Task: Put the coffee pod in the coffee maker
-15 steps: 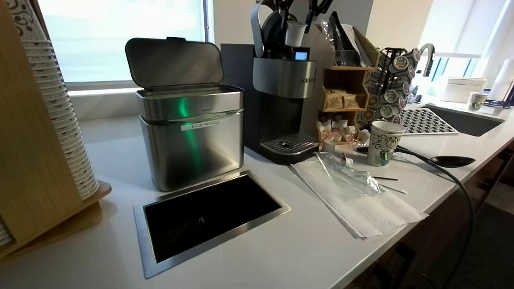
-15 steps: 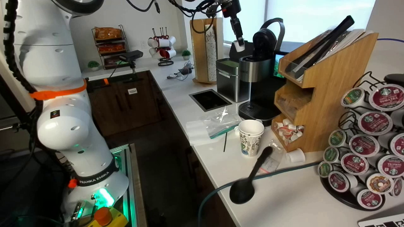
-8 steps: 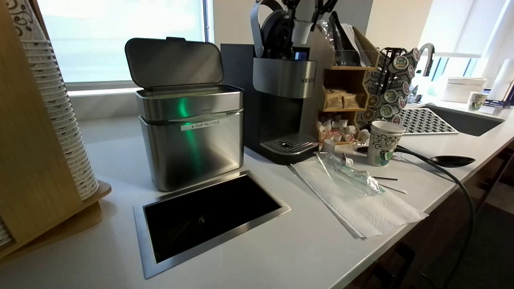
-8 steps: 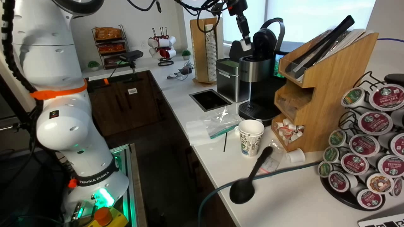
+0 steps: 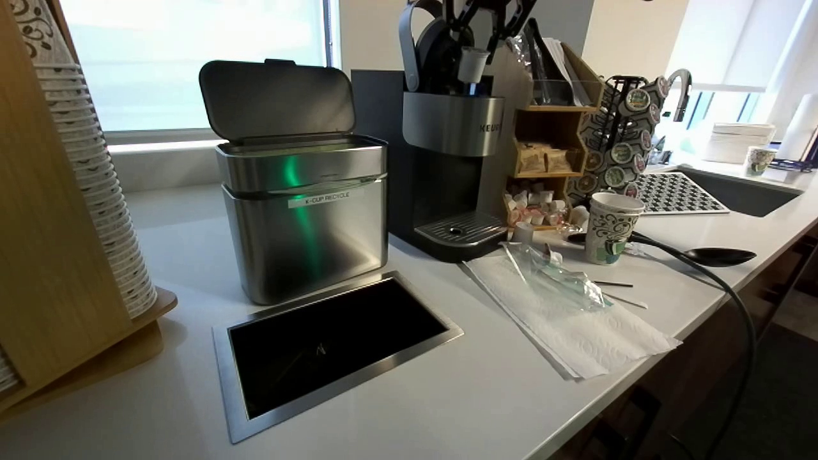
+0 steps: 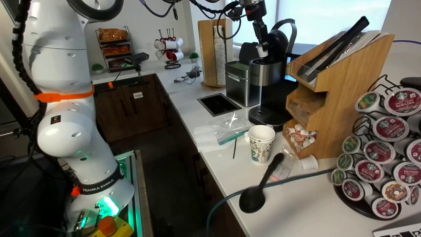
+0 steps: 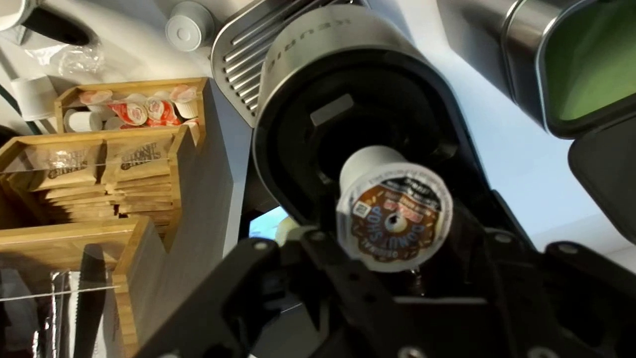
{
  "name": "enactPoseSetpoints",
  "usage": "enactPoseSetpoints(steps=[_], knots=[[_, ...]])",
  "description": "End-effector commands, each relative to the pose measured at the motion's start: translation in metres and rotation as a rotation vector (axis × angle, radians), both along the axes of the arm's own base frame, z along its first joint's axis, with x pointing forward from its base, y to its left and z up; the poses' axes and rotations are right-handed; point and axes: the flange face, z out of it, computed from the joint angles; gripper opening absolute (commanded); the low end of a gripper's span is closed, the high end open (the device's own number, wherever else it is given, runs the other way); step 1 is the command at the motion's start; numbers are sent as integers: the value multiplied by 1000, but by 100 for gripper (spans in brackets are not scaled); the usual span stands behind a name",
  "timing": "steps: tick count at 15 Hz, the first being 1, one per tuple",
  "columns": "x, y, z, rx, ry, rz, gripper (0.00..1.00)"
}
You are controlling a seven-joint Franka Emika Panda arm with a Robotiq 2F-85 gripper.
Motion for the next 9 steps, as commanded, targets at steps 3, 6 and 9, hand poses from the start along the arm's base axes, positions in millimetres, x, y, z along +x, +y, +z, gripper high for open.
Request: enactPoseSetpoints(steps=[3, 6, 9], knots=[[21, 0, -9, 48, 33, 45, 28], [15, 9, -11, 72, 72, 42, 28], [5, 11, -10, 71, 106, 7, 28]])
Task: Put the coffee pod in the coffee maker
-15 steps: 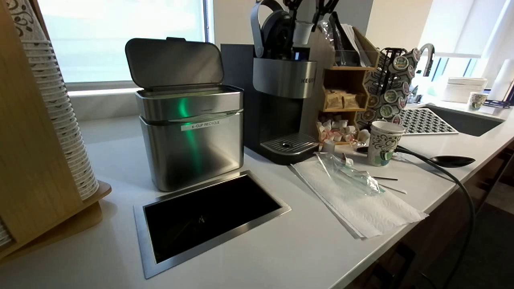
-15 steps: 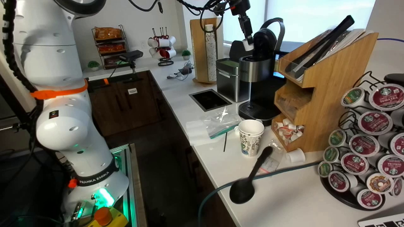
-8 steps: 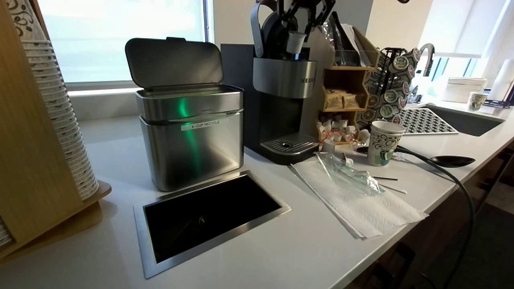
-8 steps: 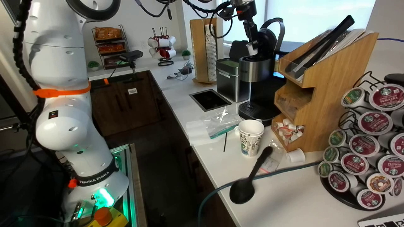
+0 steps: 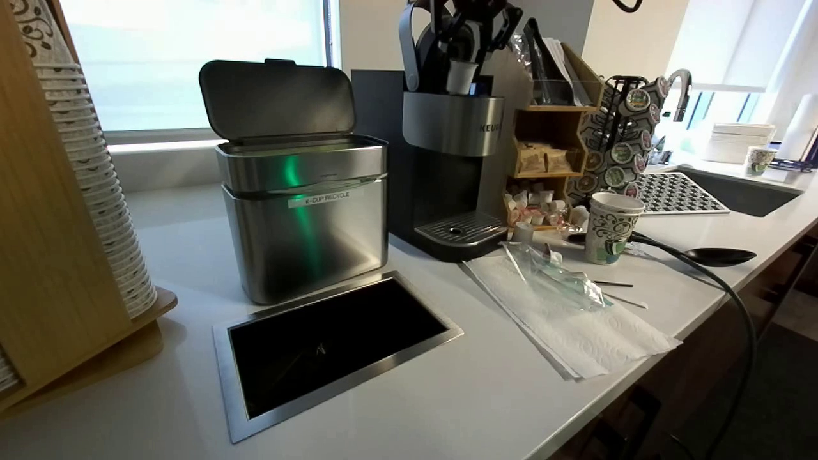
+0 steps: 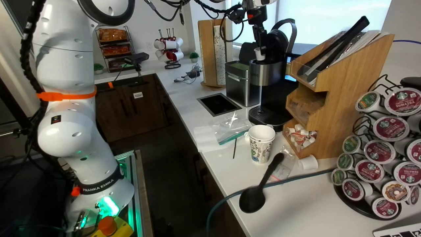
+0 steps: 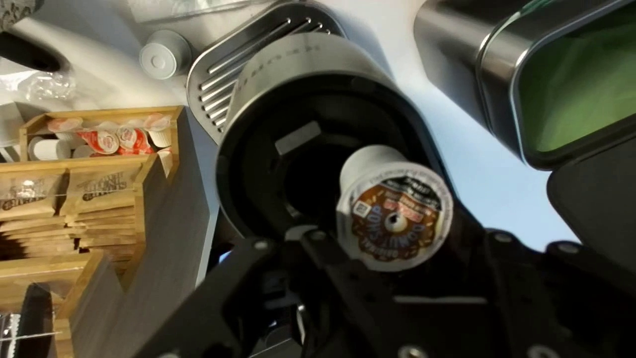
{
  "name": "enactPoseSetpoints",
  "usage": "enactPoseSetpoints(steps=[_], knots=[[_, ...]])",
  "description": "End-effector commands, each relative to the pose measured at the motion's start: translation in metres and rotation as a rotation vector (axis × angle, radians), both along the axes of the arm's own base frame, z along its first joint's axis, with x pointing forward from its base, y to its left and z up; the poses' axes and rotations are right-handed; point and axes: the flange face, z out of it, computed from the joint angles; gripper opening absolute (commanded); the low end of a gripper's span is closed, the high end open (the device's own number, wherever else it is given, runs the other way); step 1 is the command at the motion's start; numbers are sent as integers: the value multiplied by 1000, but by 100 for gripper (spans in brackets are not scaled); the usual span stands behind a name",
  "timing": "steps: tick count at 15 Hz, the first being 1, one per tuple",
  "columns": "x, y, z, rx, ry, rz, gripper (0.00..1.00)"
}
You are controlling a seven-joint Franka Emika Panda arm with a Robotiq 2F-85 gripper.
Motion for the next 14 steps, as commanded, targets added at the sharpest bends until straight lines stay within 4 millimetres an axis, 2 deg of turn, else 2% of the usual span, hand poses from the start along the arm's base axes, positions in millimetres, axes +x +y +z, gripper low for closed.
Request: enactPoseSetpoints(steps=[1, 11, 14], knots=[[-10, 3, 5, 16, 48, -35, 28], [-4, -13, 3, 8, 36, -148, 28], [0, -12, -1, -5, 53, -149, 28]])
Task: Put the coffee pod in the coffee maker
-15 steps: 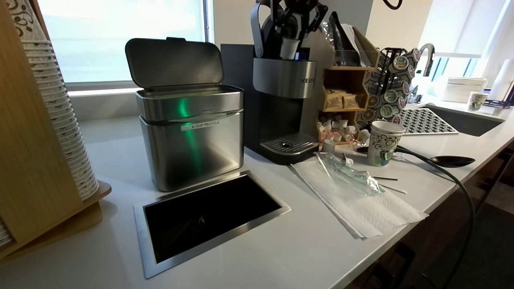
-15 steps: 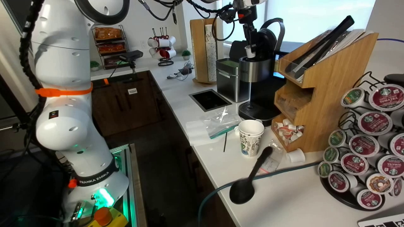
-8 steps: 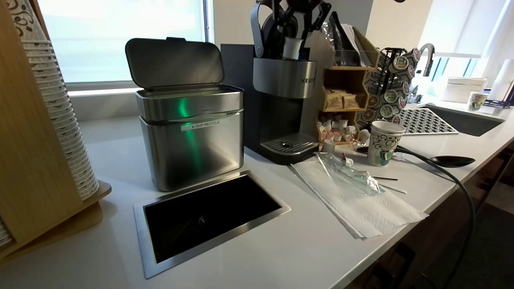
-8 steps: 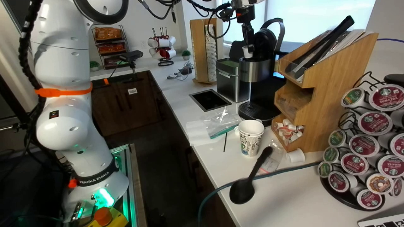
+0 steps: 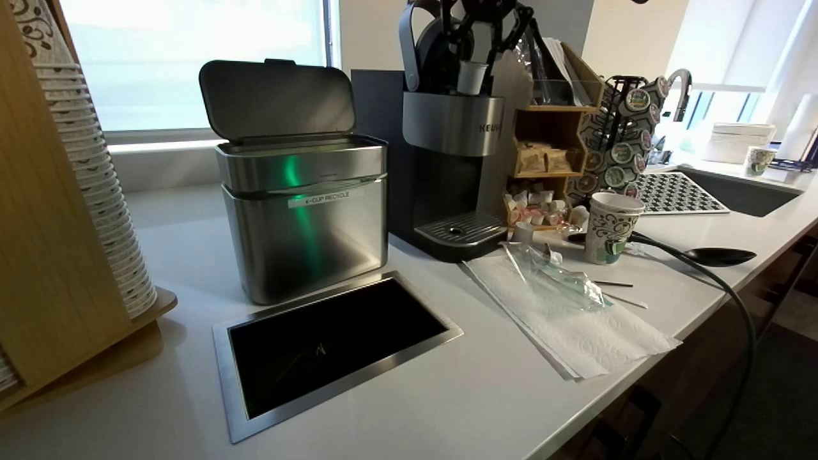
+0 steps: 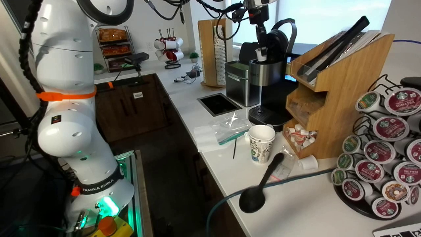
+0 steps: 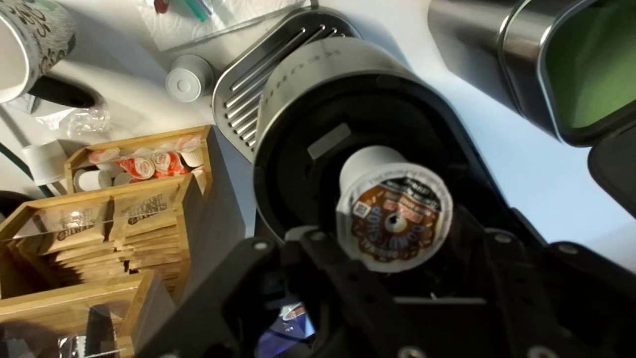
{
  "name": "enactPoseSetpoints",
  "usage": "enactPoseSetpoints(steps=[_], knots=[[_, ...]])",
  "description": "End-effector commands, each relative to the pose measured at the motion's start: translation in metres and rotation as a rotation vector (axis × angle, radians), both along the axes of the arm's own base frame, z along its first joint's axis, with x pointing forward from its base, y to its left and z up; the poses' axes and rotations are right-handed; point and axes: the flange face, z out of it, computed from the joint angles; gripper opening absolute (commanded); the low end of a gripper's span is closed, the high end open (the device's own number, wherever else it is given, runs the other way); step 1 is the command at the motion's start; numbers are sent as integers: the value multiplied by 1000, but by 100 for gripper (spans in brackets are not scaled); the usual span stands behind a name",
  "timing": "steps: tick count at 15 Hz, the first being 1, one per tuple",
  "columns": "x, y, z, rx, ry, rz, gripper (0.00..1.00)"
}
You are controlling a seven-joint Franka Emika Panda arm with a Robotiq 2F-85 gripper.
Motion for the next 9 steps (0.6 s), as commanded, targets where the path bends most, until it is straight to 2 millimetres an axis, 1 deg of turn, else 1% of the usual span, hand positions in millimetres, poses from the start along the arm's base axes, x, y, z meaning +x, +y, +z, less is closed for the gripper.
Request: enactPoseSetpoints(steps=[1, 3, 4, 5, 6, 7, 9], knots=[[3, 3, -3, -10, 37, -17, 28], [4, 5, -7, -13, 54, -10, 79], [5, 5, -7, -14, 58, -10, 79], [5, 6, -7, -15, 64, -10, 83], [5, 7, -6, -16, 65, -12, 90], [4, 8, -5, -19, 66, -13, 99], [-1, 11, 1, -24, 53, -9, 100]])
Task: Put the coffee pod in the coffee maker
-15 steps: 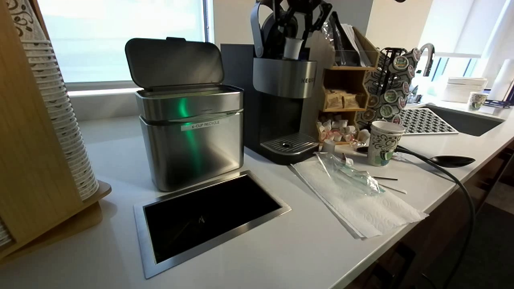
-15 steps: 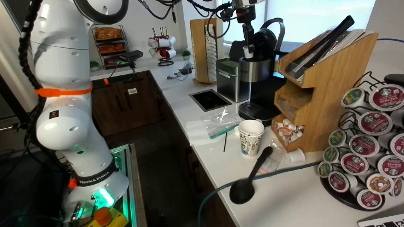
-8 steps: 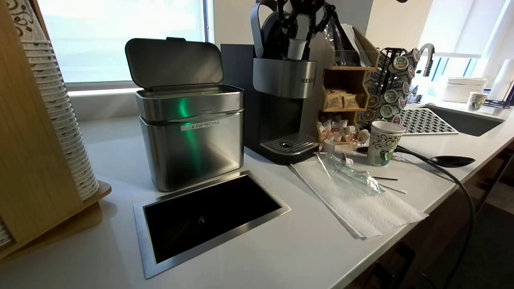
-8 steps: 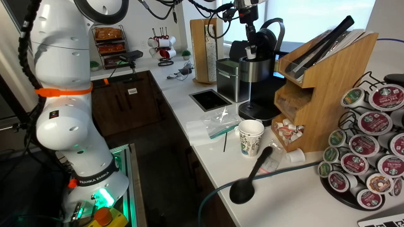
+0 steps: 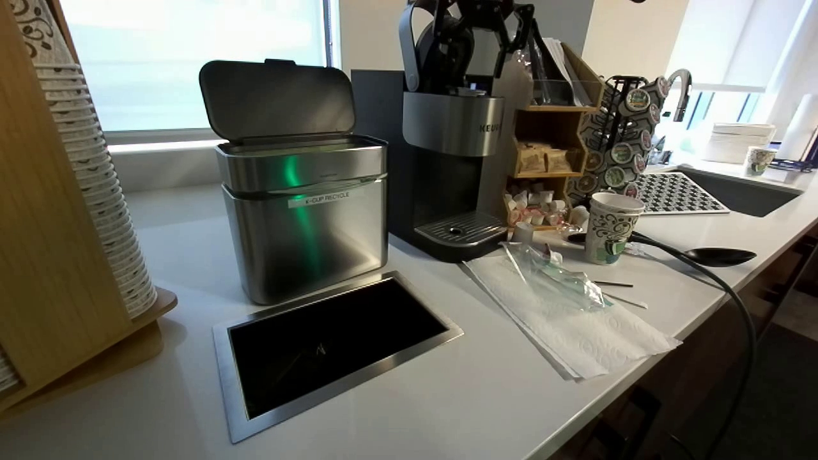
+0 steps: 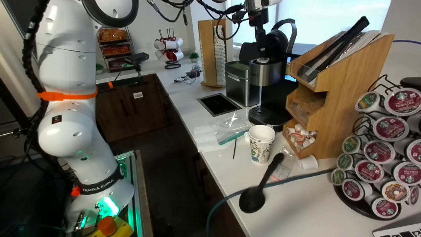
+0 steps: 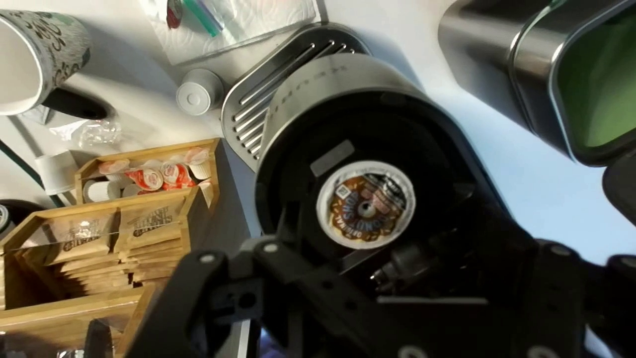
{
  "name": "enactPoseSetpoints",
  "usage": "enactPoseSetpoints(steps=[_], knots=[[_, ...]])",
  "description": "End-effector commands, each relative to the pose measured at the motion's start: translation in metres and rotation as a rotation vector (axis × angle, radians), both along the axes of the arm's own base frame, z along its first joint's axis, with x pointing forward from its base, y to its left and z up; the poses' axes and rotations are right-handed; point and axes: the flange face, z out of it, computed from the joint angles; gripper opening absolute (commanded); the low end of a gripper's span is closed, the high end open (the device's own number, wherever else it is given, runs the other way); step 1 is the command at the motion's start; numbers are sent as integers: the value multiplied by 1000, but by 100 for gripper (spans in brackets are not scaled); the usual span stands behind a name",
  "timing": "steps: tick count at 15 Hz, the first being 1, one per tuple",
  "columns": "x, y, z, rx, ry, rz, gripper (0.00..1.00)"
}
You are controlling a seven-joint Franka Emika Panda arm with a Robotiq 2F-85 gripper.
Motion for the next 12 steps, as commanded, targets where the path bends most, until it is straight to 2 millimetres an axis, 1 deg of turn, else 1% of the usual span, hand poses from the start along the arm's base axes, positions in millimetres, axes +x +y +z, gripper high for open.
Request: enactPoseSetpoints(steps=[1, 4, 5, 8, 9, 10, 12], knots=[[-8, 9, 15, -11, -3, -6, 100], [-39, 27, 35, -13, 41, 87, 100], [-54, 35, 38, -35, 93, 152, 100], [-96, 65, 51, -134, 156, 264, 100], [-104, 73, 53, -174, 159, 304, 100], [-78, 64, 54, -108, 131, 239, 100], [-95, 79, 60, -145, 133, 279, 100]])
